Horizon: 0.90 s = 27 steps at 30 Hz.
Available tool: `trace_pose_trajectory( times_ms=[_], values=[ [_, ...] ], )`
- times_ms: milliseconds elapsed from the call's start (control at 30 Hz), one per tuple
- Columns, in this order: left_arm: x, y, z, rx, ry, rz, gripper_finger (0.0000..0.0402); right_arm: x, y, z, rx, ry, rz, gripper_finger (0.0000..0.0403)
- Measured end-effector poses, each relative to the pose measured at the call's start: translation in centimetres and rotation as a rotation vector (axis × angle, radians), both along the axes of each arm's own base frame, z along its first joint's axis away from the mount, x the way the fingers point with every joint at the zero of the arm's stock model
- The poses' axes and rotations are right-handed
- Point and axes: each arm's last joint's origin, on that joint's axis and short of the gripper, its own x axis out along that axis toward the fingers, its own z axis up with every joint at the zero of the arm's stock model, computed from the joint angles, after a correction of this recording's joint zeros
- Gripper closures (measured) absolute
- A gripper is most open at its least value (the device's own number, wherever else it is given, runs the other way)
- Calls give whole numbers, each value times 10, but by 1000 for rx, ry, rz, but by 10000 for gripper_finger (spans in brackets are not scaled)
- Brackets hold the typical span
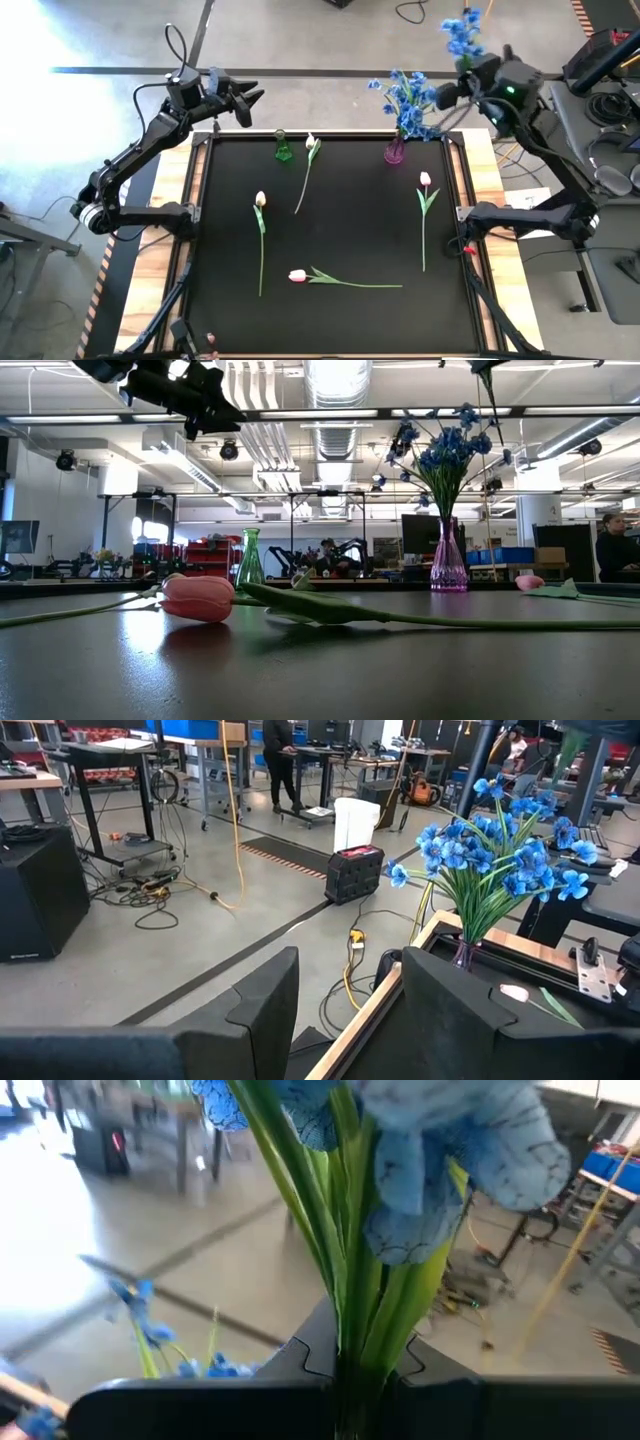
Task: Sort flowers into vase by color
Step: Put the blue flowers into the violet vase
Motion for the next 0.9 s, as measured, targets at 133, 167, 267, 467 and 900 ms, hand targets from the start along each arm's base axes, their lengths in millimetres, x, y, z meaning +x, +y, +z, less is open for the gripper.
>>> trace_pose_trajectory(
  times_ms=[133,167,267,467,900],
  values=[
    [0,0,0,0,0,0,238,-4,0,-25,28,-62,-12,393],
    [0,0,0,0,0,0,238,-5,-1,-33,28,-74,-16,393],
    [0,0,0,0,0,0,238,-5,0,-54,0,-118,-9,393],
    [0,0,0,0,0,0,238,-13,-1,-85,-67,-228,-32,393],
    [0,0,0,0,0,0,238,-15,-2,-111,-24,-456,-21,393]
  ],
)
